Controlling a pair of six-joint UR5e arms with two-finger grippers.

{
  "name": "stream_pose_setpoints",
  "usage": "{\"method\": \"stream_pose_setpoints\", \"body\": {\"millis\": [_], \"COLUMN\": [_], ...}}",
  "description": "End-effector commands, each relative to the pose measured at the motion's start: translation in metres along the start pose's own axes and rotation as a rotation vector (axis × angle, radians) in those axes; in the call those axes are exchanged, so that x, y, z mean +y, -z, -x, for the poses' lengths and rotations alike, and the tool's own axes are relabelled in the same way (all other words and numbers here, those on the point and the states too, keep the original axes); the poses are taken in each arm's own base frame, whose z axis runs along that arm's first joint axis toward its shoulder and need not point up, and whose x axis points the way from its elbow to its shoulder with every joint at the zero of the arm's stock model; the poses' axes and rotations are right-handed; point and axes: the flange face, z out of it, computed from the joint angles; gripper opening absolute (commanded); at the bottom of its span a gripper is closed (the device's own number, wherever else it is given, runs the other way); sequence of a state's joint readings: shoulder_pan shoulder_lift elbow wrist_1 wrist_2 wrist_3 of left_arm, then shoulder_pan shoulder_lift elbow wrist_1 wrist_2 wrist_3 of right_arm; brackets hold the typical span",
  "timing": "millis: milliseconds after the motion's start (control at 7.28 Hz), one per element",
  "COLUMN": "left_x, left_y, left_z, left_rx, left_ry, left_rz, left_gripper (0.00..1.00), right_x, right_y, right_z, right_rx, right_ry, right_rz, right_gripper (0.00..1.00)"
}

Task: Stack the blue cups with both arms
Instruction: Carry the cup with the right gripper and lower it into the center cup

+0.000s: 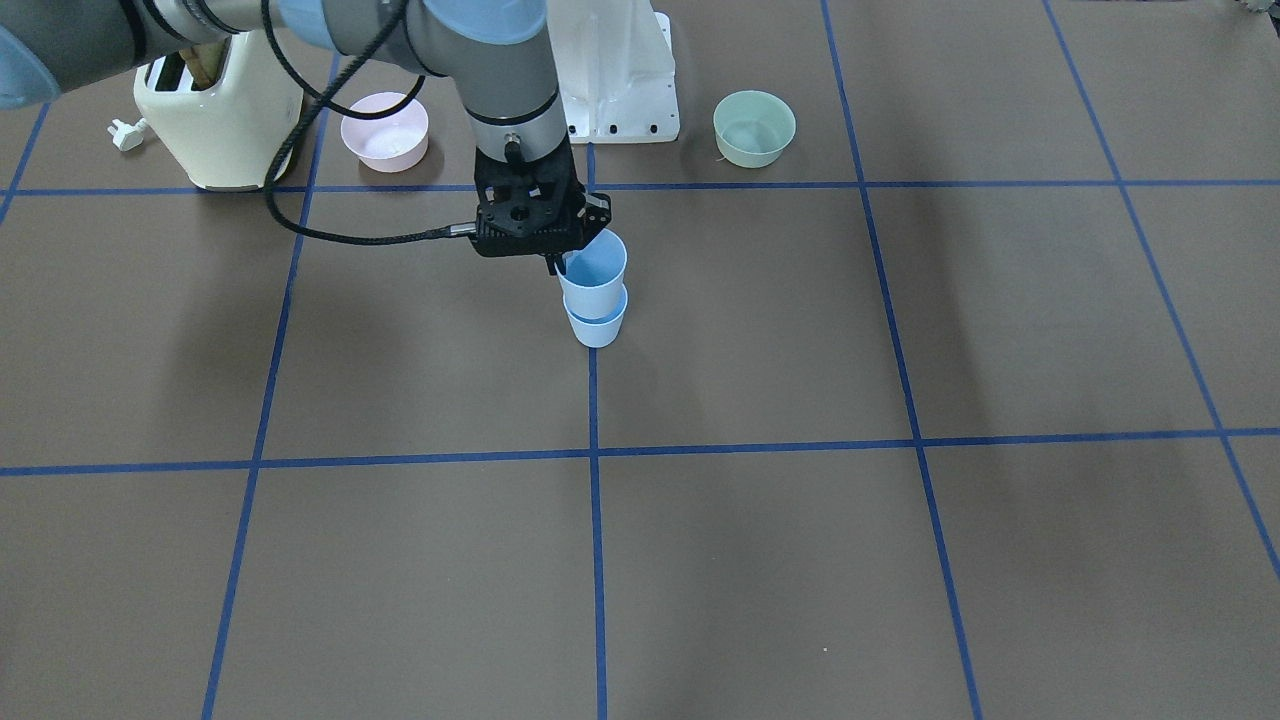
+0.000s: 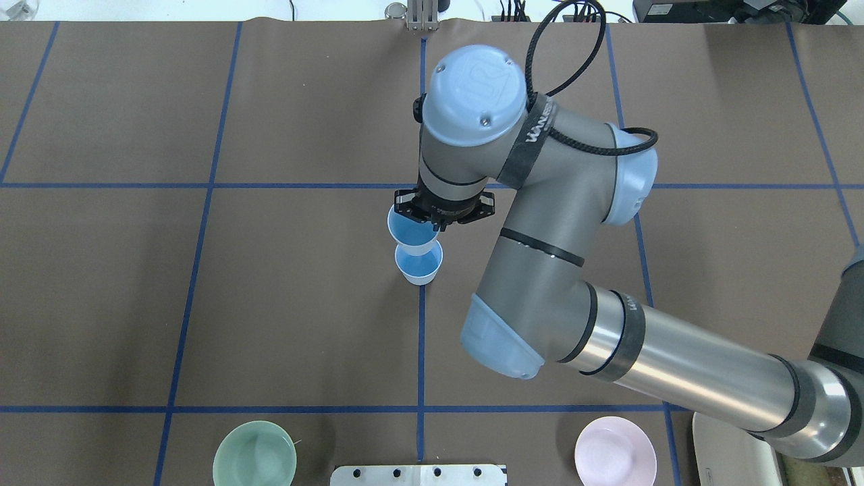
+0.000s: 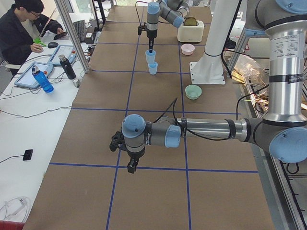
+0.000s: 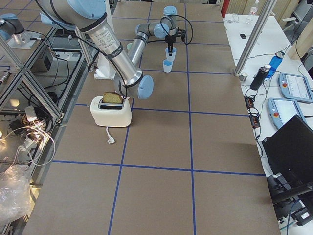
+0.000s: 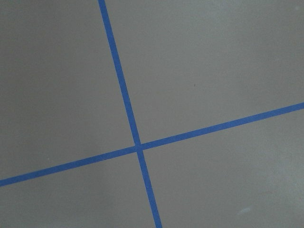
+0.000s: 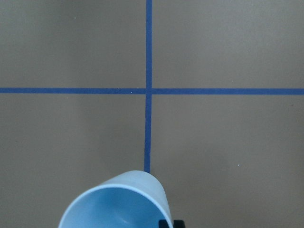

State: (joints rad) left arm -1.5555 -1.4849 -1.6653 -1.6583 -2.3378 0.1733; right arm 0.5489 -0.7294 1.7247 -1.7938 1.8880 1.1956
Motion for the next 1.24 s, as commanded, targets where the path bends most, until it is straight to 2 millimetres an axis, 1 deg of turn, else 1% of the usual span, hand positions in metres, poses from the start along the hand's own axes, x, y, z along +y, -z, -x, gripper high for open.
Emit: {"method": "stream_pose_setpoints", "body": {"millis": [0, 275, 412, 550, 687, 824, 962, 1099], "left_x": [0.0, 0.0, 0.0, 0.0, 0.001, 0.001, 0.001, 0.003], "left_y": [0.0, 0.0, -0.001, -0.001, -0.001, -0.001, -0.002, -0.003], "left_z": [0.0, 0.0, 0.001, 0.001, 0.001, 0.001, 0.002, 0.002], "left_rx": [0.0, 0.0, 0.0, 0.0, 0.001, 0.001, 0.001, 0.001], "left_ry": [-0.002, -0.001, 0.0, 0.0, 0.001, 0.001, 0.002, 0.004], "left_rz": [0.0, 0.001, 0.002, 0.002, 0.003, 0.003, 0.004, 0.006], "left_gripper": [0.98, 0.98, 0.98, 0.98, 0.98, 0.98, 0.98, 0.98], "right_x": [0.013, 0.02, 0.024, 0.024, 0.024, 0.022, 0.021, 0.013], "right_y": [-0.027, -0.048, -0.056, -0.058, -0.059, -0.062, -0.061, -0.052], "right_z": [0.006, 0.006, 0.012, 0.011, 0.01, 0.008, 0.008, 0.007], "right_rx": [0.05, 0.083, 0.094, 0.097, 0.101, 0.113, 0.115, 0.103], "right_ry": [-0.004, 0.001, 0.01, 0.011, 0.009, 0.009, 0.01, 0.018], "right_rz": [0.012, 0.024, 0.02, 0.021, 0.019, 0.007, -0.002, -0.017], "right_gripper": [0.0, 0.0, 0.0, 0.24, 0.54, 0.79, 0.99, 1.0]}}
